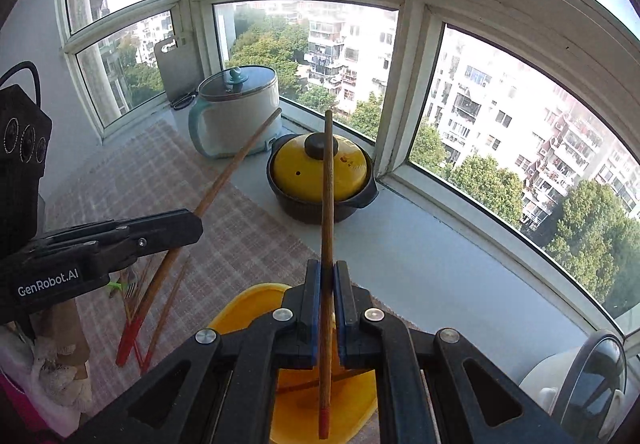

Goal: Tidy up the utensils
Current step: 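Lower both chopsticks into the yellow bin and open both tools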

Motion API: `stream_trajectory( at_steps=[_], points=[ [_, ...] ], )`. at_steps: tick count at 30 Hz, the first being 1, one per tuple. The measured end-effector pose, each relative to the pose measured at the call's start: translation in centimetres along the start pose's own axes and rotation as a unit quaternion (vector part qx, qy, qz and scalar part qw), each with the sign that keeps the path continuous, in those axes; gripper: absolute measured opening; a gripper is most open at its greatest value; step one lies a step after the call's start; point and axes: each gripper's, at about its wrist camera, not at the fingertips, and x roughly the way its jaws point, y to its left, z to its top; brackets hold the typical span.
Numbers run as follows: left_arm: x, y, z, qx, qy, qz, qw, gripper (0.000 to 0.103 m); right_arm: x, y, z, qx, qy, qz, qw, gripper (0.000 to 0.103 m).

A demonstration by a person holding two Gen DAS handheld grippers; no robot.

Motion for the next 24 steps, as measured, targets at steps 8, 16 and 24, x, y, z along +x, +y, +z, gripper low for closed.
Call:
stream_trajectory(
  at_steps=[8,16,24],
  points=[
    [3.1,-1.3,0.4,0.005,-0.015,0.004,0.9999,0.004,1.6,-1.9,0.4,0.016,0.002,0.012,1.000,0.003],
    [4.4,-1.5,-0.4,0.015,-0.030,0.019,0.9993,0.004,4.0,-2.7,-0.7,0.030,0.019,0.026,0.999,0.003],
    [5.3,-2.0,-1.2,0.028,-0.030,0.024,0.9989,0.004,4.6,-3.4,-2.1,0.046,0.031,0.038,0.998,0.003]
  ],
)
